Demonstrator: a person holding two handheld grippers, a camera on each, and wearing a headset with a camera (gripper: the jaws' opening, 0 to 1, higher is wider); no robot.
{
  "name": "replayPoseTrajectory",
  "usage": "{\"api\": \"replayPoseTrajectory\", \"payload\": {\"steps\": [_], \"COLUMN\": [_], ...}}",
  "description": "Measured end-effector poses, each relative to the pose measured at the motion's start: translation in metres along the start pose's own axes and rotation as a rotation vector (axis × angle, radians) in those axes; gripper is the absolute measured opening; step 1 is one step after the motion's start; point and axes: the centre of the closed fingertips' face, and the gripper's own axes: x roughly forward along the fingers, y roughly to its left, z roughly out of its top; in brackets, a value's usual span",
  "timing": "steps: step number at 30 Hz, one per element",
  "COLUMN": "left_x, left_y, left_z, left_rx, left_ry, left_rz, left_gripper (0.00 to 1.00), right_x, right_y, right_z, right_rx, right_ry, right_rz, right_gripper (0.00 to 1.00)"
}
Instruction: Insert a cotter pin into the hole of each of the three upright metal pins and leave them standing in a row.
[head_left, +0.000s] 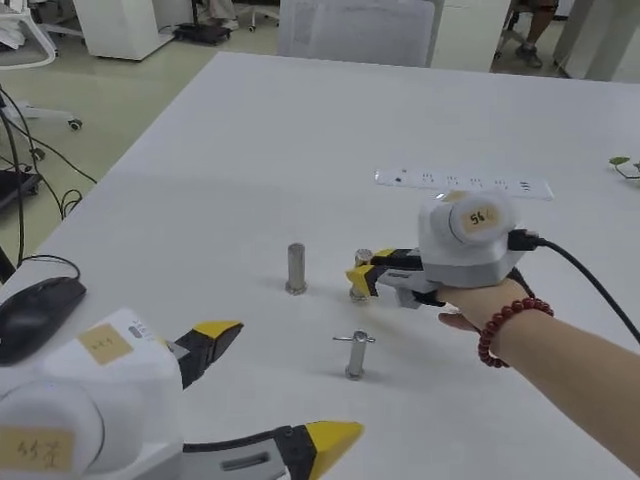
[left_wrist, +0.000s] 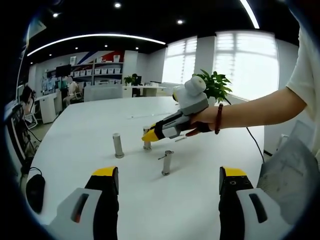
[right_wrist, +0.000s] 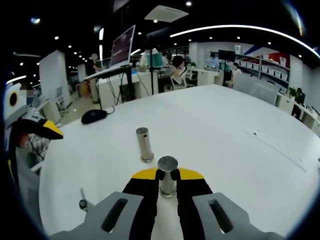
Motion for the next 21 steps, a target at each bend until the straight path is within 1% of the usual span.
{"api": "replayPoseTrajectory", "payload": {"steps": [9, 14, 21], "left_x": [-0.003, -0.004, -0.005], "left_y": [-0.003, -0.005, -0.009], "left_z": [0.0, 0.0, 0.001], "left_rx": [0.003, 0.005, 0.012], "left_ry": [0.002, 0.006, 0.007], "left_rz": [0.001, 0.002, 0.001], "left_gripper": [0.82, 0.81, 0.8], "right_x": [-0.02, -0.031, -0.046], "right_y": [-0.003, 0.0, 0.005], "right_z": [-0.014, -0.021, -0.025], "right_rx": [0.001, 0.003, 0.003], "right_ry": [0.012, 0.015, 0.013], "right_rz": [-0.018, -0.022, -0.031], "right_gripper": [0.13, 0.13, 0.13]}}
